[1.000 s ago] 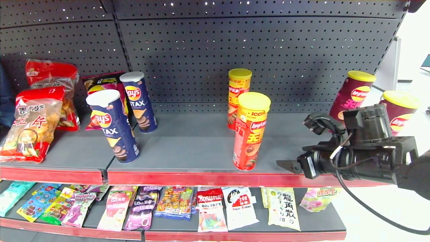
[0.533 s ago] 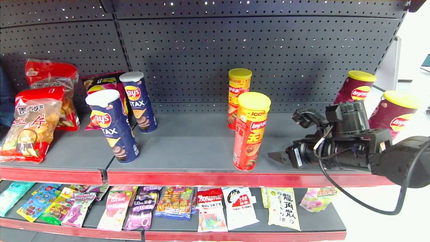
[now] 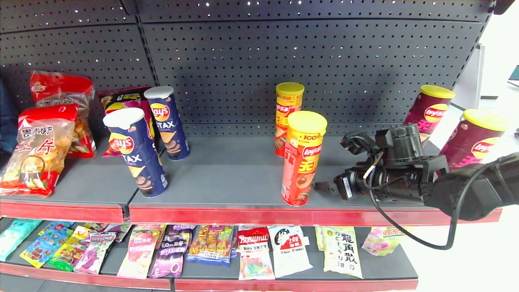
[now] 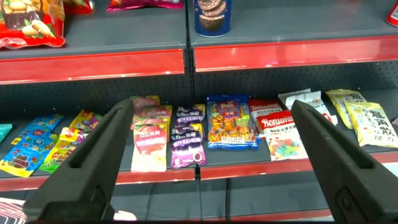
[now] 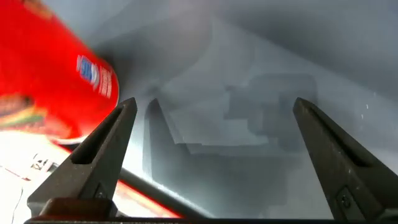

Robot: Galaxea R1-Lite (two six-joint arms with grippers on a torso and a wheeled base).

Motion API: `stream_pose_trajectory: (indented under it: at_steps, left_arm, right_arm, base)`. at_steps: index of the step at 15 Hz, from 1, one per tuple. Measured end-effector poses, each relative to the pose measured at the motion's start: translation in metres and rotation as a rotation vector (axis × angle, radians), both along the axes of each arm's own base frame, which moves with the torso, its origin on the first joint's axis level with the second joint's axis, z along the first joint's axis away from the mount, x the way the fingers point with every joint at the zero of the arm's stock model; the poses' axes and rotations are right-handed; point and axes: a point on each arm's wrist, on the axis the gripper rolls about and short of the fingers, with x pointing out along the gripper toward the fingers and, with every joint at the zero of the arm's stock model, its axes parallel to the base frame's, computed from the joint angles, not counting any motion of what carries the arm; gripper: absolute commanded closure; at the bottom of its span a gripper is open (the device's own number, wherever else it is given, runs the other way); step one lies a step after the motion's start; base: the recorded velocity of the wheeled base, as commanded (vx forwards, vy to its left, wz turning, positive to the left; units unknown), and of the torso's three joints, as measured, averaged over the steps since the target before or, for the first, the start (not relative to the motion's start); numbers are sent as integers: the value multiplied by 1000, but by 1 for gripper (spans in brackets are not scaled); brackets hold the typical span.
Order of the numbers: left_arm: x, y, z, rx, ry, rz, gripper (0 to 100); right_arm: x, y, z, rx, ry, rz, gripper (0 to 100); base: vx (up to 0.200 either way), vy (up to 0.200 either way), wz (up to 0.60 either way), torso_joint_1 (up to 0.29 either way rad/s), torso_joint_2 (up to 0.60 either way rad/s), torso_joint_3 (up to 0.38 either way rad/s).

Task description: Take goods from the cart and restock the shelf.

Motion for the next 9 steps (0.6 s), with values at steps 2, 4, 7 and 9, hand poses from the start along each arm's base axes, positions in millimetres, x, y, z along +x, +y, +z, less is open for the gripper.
stream_pose_trajectory:
  at_steps: [2, 4, 7, 9]
  left_arm:
    - [0, 0, 0, 0, 0, 0, 0]
    - [0, 0, 0, 0, 0, 0, 0]
    - [0, 0, 0, 0, 0, 0, 0]
    - [0, 0, 0, 0, 0, 0, 0]
  right_arm:
    - [3, 3, -2, -2, 2, 5, 0]
    - [3, 6, -4, -3, 6, 12, 0]
    - [3, 10, -6, -5, 13, 22, 0]
    - [2, 13, -7, -5, 15, 30, 0]
  base:
    - [0, 0, 0, 0, 0, 0]
    - [0, 0, 0, 0, 0, 0]
    - [0, 0, 0, 0, 0, 0]
    - [0, 0, 0, 0, 0, 0]
